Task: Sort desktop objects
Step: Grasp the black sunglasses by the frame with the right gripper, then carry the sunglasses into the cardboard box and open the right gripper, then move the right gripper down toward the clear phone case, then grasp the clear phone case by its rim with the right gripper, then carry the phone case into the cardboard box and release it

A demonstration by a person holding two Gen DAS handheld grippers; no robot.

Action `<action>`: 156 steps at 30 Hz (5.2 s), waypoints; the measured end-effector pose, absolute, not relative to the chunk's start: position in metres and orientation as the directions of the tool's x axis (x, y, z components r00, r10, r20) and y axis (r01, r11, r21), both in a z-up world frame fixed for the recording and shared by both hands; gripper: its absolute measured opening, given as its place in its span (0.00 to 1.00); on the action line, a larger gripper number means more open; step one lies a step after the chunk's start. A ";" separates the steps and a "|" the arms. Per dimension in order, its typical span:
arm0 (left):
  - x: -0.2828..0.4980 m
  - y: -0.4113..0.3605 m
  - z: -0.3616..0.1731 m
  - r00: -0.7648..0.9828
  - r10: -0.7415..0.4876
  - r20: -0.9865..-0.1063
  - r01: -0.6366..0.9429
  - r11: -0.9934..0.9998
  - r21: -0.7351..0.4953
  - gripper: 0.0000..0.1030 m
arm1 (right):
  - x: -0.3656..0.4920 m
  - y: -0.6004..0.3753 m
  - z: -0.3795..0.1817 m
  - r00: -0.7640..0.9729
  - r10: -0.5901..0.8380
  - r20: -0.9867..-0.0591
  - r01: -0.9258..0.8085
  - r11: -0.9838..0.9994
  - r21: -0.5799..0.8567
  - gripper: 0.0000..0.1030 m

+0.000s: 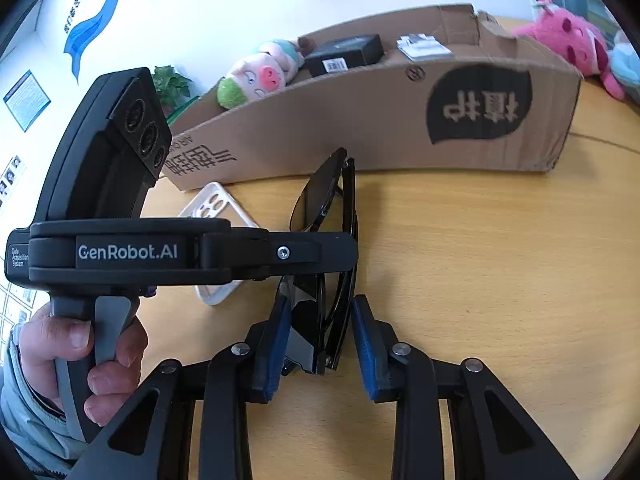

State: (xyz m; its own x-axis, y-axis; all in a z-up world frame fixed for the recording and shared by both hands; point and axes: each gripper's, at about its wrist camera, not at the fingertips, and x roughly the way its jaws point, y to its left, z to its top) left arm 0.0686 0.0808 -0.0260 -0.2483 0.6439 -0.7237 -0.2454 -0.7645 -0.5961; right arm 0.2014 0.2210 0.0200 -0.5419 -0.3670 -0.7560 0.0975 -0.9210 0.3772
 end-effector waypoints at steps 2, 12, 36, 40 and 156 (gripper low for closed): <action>0.071 0.076 -0.015 -0.279 0.647 -0.710 -0.254 -0.763 -0.595 0.23 | 0.201 0.217 0.024 -0.549 -0.371 -0.749 0.108 -0.920 0.377 0.29; 0.067 0.052 0.051 -0.407 0.650 -0.642 -0.318 -0.759 -0.568 0.20 | 0.192 0.196 0.081 -0.640 -0.382 -0.667 0.190 -0.919 0.345 0.28; -0.062 -0.059 0.096 -0.471 0.550 -0.690 -0.226 -0.831 -0.509 0.20 | 0.027 0.134 0.137 -0.603 -0.561 -0.567 0.335 -0.823 0.458 0.28; -0.081 -0.069 0.054 -0.394 0.559 -0.729 -0.157 -0.823 -0.546 0.20 | 0.007 0.130 0.097 -0.541 -0.573 -0.616 0.278 -0.813 0.512 0.28; 0.057 0.015 0.130 -0.677 0.373 -0.635 -0.306 -0.927 -0.219 0.07 | 0.151 0.238 0.160 -0.793 -0.165 -0.587 0.126 -0.986 0.107 0.08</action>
